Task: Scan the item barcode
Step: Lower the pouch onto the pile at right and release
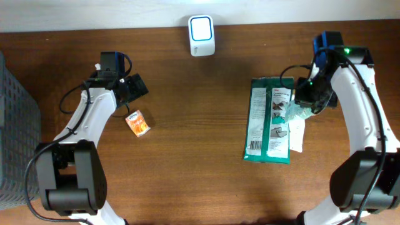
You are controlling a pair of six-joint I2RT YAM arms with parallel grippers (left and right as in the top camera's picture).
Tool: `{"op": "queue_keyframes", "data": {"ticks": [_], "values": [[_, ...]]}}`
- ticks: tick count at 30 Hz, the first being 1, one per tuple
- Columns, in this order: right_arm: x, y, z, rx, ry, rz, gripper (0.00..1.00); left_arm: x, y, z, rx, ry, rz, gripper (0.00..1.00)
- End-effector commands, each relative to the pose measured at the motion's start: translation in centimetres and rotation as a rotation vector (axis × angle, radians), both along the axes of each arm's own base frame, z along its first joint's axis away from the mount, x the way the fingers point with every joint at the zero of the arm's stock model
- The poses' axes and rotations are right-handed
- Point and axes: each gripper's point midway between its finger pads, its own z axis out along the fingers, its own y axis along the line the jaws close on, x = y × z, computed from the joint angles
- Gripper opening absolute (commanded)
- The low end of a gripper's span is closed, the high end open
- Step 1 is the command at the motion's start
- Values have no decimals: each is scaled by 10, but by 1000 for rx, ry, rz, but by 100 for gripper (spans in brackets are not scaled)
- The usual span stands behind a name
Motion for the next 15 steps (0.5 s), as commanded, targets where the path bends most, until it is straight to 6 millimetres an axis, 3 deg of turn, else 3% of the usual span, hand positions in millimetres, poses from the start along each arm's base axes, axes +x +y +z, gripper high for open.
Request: {"op": "queue_keyframes", "data": {"ticks": [1,3,5,10,12,15], "values": [[-2,-1,-23,38,0,-24,14,3,3,9,17,-20,0,99],[1,-3,-27,25,-12,-25,54,3,3,9,17,-20,0,99],[6,-14,-20,-36,-32,-30,70,3,3,9,17,-20,0,99],[22,-10,20,-22,-104,4,72,3,3,9,17,-20,0,99],[32,25,39,133,-163,103,72,3,3,9,17,-20,0,99],[39,86,50,361,-212,209,72,3,3,9,17,-20,0,99]]}}
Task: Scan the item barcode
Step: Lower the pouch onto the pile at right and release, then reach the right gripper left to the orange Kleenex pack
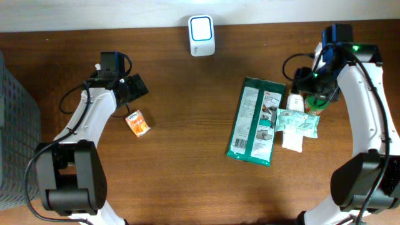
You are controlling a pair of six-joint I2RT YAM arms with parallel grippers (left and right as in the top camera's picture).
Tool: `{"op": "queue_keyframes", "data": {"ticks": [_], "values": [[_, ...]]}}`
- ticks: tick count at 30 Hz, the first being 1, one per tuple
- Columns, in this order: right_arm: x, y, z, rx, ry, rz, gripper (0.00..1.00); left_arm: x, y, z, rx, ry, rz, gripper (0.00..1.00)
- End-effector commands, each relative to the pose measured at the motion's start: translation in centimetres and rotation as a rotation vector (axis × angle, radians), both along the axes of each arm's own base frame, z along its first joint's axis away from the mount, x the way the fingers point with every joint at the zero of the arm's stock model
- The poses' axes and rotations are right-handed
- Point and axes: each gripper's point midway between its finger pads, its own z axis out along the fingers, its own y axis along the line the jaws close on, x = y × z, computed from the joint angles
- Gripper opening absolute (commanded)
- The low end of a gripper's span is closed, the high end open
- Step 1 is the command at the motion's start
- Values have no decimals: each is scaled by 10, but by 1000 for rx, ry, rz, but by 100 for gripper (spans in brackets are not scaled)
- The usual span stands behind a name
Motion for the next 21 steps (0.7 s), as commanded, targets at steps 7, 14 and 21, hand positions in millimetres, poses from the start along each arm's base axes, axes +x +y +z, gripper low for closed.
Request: {"op": "queue_keyframes", "data": {"ticks": [7,14,21], "values": [[12,179,11,278,-145,372,91,4,3,9,17,-23,0,99],[10,262,-20,299,-164,554,86,4,3,9,16,-26,-1,99],[21,314,-5,352,-309,620,86,30,24,162,173,-142,-160,99]]}}
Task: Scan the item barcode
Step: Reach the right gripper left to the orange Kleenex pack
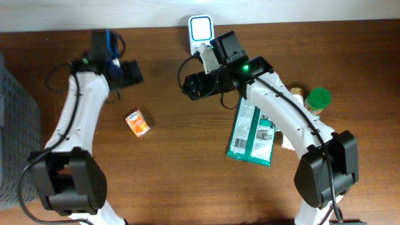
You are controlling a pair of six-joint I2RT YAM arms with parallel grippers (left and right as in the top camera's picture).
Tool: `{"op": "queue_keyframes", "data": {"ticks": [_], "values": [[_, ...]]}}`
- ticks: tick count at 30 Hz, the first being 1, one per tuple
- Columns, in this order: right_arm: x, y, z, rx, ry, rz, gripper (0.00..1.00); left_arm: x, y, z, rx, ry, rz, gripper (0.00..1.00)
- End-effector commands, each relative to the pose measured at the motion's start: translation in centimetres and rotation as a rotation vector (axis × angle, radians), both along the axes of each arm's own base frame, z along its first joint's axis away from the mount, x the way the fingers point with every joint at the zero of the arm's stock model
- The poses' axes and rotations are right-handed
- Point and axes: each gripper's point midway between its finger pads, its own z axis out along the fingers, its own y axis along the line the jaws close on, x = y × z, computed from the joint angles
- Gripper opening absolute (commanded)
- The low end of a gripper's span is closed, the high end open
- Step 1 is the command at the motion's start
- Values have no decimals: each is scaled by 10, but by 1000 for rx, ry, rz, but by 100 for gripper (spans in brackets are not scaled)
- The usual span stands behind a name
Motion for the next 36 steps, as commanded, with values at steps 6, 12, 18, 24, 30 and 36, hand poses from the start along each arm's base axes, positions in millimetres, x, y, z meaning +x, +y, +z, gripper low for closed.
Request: {"op": "queue_keyframes", "data": {"ticks": [6,12,18,24,30,36], "values": [[-28,104,-35,68,-4,88,68,-5,49,117,12,-139,137,99],[-54,149,-110,23,77,114,60,-11,48,112,11,-110,136,99],[-56,168,-131,41,60,143,51,-15,40,108,-26,-84,117,99],[-63,174,-153,-10,24,193,44,-17,40,107,-26,-75,118,99],[-61,170,-160,-21,39,185,16,-17,40,107,-26,-75,118,99],[-43,139,-105,-36,48,134,4,-17,40,106,-26,-75,118,99]]}}
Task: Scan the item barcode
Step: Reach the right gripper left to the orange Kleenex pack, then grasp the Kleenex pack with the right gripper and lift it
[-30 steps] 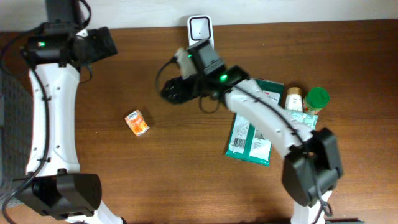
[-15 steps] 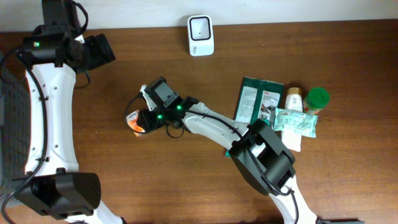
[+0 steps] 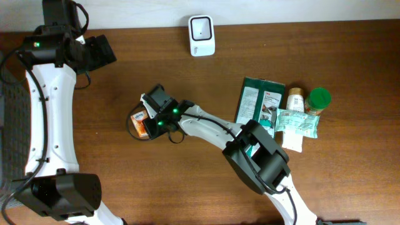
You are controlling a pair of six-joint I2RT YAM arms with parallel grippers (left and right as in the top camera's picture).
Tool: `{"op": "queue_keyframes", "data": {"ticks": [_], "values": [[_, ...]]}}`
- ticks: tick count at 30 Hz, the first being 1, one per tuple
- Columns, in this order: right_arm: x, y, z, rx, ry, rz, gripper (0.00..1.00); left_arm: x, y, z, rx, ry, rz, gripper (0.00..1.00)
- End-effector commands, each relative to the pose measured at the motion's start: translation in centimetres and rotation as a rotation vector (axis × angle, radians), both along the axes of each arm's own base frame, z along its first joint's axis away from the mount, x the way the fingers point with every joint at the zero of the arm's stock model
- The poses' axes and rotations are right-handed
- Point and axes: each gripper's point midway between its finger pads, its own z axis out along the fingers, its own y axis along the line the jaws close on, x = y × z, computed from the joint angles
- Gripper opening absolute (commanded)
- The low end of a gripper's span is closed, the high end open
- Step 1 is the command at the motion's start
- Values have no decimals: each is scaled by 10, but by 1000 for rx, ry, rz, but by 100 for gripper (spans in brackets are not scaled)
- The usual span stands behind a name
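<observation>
A small orange packet [image 3: 138, 122] lies on the brown table left of centre. My right arm reaches across the table from the lower right, and my right gripper [image 3: 145, 120] sits right over the packet, covering part of it. Whether its fingers are closed on the packet cannot be told from the overhead view. A white barcode scanner [image 3: 201, 28] with a dark screen stands at the table's far edge. My left gripper [image 3: 102, 50] hangs high at the far left, away from both, with nothing seen in it.
A green flat package [image 3: 255, 99], a small brown-capped bottle [image 3: 295, 97], a green-lidded jar [image 3: 319, 100] and a white-green sachet [image 3: 297, 122] lie at the right. A grey basket [image 3: 5, 94] borders the left edge.
My right gripper has gone from just below the scanner to the orange packet. My left arm has drawn back farther to the far left corner. The scanner's screen, lit before, is now dark.
My right gripper was first at the pile of items on the right, over the green package and sachet, with the left gripper near the orange packet. Then the package lay shifted left, then the right gripper was by the scanner. Now it is on the orange packet.
</observation>
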Motion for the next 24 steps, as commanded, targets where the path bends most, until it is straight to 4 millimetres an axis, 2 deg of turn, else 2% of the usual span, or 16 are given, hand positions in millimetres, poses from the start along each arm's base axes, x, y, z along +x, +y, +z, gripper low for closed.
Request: {"op": "queue_keyframes", "data": {"ticks": [1,2,3,4,6,7,10,13,14,15,16,17,18,20,22,24], "values": [[27,-29,65,33,-46,-66,4,0,-2,2,-15,-7,6,99],[33,-52,78,14,-27,-106,4,0,-2,2,-15,-7,6,99],[35,-63,82,2,-14,-125,4,0,-2,2,-15,-7,6,99],[39,-90,88,-32,23,-169,4,0,-2,2,-15,-7,6,99],[40,-133,76,-119,66,-151,4,0,-8,2,-45,-9,-12,99],[39,-141,67,-149,60,-97,4,1,-10,2,-57,-13,-20,99],[31,-141,34,-203,57,37,4,7,-10,6,-58,-41,-23,99],[24,-134,12,-225,101,27,5,14,-5,11,-35,-79,-11,99],[26,-133,11,-222,115,-11,12,13,-8,10,-48,-72,-18,99],[29,-134,11,-214,126,-51,26,14,-15,6,-77,-64,-39,99],[32,-135,11,-207,134,-82,45,14,-20,2,-96,-53,-52,99],[36,-140,11,-202,158,-140,49,14,-26,-5,-119,-41,-69,98],[38,-145,11,-203,185,-189,53,14,-32,-14,-134,-20,-84,91],[36,-162,9,-214,308,-366,55,13,-42,-39,-140,46,-101,88],[34,-164,10,-188,374,-421,55,10,-52,-63,-143,107,-118,87],[35,-159,12,-160,369,-406,49,10,-58,-81,-145,153,-129,84]]}}
